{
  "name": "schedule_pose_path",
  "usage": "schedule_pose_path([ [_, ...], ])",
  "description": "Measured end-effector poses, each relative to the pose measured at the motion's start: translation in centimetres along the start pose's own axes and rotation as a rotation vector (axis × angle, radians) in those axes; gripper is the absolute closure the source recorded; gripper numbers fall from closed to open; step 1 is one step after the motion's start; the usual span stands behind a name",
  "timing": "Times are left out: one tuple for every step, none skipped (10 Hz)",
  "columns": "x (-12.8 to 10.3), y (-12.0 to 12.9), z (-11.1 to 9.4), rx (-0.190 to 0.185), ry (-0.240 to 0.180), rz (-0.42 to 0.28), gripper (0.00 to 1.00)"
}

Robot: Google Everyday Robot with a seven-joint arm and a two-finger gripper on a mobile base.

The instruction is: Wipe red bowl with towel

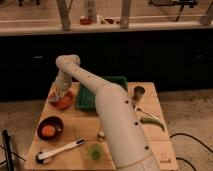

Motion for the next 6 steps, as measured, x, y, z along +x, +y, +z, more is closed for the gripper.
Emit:
schedule_pose_path([
  [-0.01,-0.06,-0.15,0.003,0.002,-0.004,1.00],
  [-0.05,-0.11,-0.13,0.004,0.001,-0.005,1.00],
  [-0.04,-0.11,-0.13,0.004,0.002,-0.005,1.00],
  [-0.04,-0.10,-0.14,0.004,0.002,-0.005,1.00],
  [-0.05,-0.11,-0.12,0.004,0.001,-0.005,1.00],
  [-0.04,-0.11,-0.14,0.004,0.002,-0.005,1.00],
])
